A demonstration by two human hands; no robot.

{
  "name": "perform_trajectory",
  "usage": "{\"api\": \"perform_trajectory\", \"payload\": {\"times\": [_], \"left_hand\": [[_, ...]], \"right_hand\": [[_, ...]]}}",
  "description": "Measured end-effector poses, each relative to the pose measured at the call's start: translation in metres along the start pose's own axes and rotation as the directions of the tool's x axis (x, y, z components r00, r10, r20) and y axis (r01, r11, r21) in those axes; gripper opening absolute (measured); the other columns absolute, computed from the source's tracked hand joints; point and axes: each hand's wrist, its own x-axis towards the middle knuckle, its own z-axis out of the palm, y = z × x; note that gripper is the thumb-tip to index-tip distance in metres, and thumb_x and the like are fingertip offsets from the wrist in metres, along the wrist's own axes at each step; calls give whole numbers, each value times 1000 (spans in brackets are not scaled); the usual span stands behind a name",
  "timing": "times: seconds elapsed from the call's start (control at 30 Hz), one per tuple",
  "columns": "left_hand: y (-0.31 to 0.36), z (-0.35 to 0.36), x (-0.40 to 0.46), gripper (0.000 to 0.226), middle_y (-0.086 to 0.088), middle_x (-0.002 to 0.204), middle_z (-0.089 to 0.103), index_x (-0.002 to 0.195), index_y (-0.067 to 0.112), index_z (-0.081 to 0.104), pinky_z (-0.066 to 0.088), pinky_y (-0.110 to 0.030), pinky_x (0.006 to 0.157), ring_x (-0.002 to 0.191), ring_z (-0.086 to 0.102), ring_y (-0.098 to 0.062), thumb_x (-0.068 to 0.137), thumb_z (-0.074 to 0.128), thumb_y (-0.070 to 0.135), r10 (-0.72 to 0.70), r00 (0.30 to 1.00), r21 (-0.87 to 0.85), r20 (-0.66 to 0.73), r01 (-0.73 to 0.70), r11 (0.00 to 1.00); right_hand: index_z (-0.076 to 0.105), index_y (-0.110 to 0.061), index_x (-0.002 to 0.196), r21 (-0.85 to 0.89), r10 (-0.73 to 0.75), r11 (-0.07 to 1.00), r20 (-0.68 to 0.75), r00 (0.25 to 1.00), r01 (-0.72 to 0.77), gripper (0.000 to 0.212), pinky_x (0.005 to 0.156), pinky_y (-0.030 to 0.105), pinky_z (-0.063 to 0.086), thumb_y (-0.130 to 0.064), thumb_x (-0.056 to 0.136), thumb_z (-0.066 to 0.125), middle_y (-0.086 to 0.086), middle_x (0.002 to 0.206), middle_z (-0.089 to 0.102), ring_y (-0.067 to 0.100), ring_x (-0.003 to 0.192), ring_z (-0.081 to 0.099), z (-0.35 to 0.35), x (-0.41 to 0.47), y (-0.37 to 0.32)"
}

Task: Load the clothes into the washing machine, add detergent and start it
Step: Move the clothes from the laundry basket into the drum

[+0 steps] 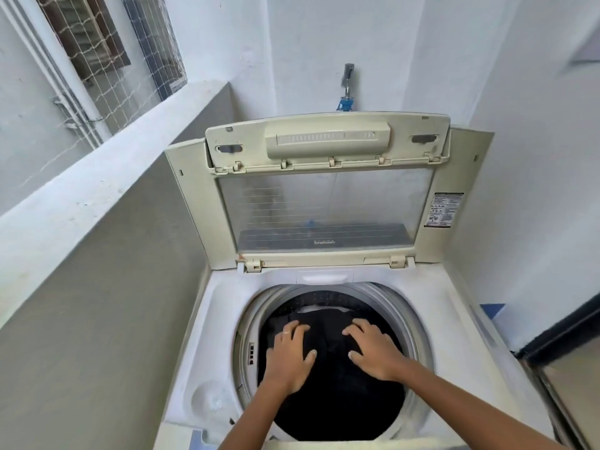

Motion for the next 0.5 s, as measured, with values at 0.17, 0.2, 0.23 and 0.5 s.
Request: {"api": "perform_trajectory", "payload": {"times": [0.17,0.2,0.23,0.5], "left_hand": [[-13,31,0,72,1,161,-14,153,24,8,19,-54,115,148,2,-29,95,44,49,-151,827,191,542,54,980],[-15,35,1,75,-1,160,-17,153,23,7,20,-52,116,148,4,-30,95,45,50,-175,779,221,602,48,974],[-16,37,3,77,-3,160,-18,153,23,6,21,-51,116,147,8,-31,94,45,52,-188,751,242,633,38,969],[-25,50,16,73,-11,155,28,147,13,32,30,-47,113,140,31,-33,92,40,60,-268,652,344,709,12,939]], "right_hand": [[24,-24,148,-115,53,993,337,940,-15,52,113,45,19,-27,98,38,2,160,0,28,144,15,50,-8,14],[26,-23,148,-132,79,991,419,904,-26,51,113,44,19,-26,99,38,2,160,-1,29,144,16,59,-10,16],[30,-22,147,-138,105,989,467,878,-45,49,113,43,22,-24,98,39,4,160,1,30,143,19,65,-12,19],[66,-8,106,237,122,934,492,862,-268,28,83,24,46,-19,87,48,10,111,66,26,108,60,58,12,23]]}}
